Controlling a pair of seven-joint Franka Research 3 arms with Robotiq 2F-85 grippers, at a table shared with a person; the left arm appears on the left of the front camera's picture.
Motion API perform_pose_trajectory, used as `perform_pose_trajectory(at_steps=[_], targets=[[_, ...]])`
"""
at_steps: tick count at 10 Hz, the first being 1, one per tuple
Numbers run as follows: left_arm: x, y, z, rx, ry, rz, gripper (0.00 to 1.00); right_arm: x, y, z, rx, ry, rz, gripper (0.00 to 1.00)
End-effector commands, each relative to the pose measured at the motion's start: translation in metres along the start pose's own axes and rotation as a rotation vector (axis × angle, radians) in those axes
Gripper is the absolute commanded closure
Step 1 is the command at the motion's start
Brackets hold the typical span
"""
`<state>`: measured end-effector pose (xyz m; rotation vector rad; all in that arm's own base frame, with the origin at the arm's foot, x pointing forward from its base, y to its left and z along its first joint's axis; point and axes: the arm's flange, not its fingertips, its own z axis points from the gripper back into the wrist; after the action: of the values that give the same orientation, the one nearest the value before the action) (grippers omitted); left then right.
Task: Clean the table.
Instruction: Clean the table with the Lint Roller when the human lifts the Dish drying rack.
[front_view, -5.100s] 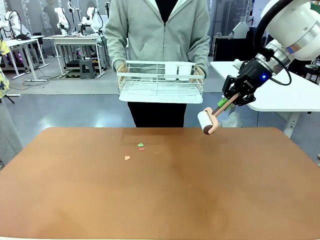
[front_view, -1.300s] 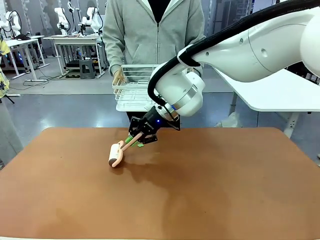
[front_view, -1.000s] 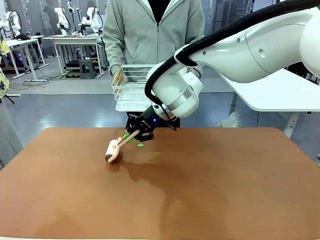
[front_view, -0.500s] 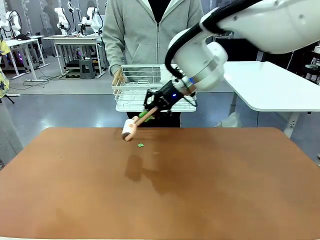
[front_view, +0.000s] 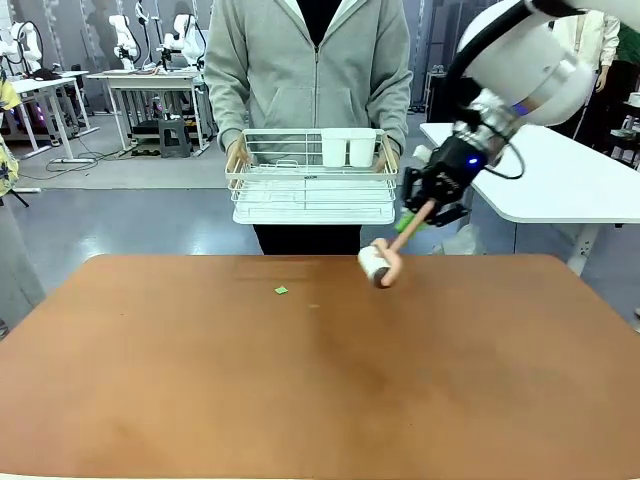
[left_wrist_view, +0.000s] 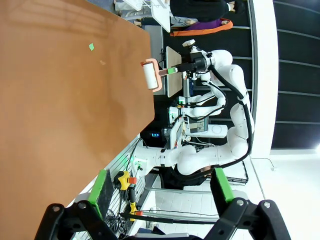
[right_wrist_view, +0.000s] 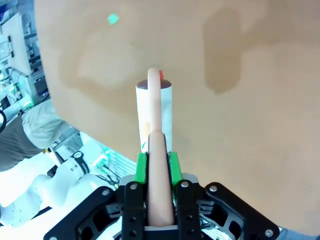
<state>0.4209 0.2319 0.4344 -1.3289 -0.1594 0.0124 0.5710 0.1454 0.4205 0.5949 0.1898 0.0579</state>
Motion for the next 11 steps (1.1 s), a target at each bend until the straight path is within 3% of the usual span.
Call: perform_pose_trajectory(at_steps=[1, 5, 7, 11], targets=[[-0.002, -0.001, 0.002, 0.01, 0.003, -0.004, 0.0, -0.01, -0.021, 0.012, -0.09, -0.021, -0.012, 0.78], [-0.002, -0.001, 0.002, 0.01, 0.003, -0.004, 0.0, -0.002, -0.06, 0.032, -0.199, -0.194, -0.059, 0.78], [-0.002, -0.001, 0.002, 0.01, 0.003, -0.004, 0.0, 0.001, -0.074, 0.034, -0.173, -0.315, -0.099, 0.78], [-0.002, -0.001, 0.002, 0.01, 0.003, -0.004, 0.0, 0.012, -0.08, 0.041, -0.184, -0.313, -0.077, 0.78]])
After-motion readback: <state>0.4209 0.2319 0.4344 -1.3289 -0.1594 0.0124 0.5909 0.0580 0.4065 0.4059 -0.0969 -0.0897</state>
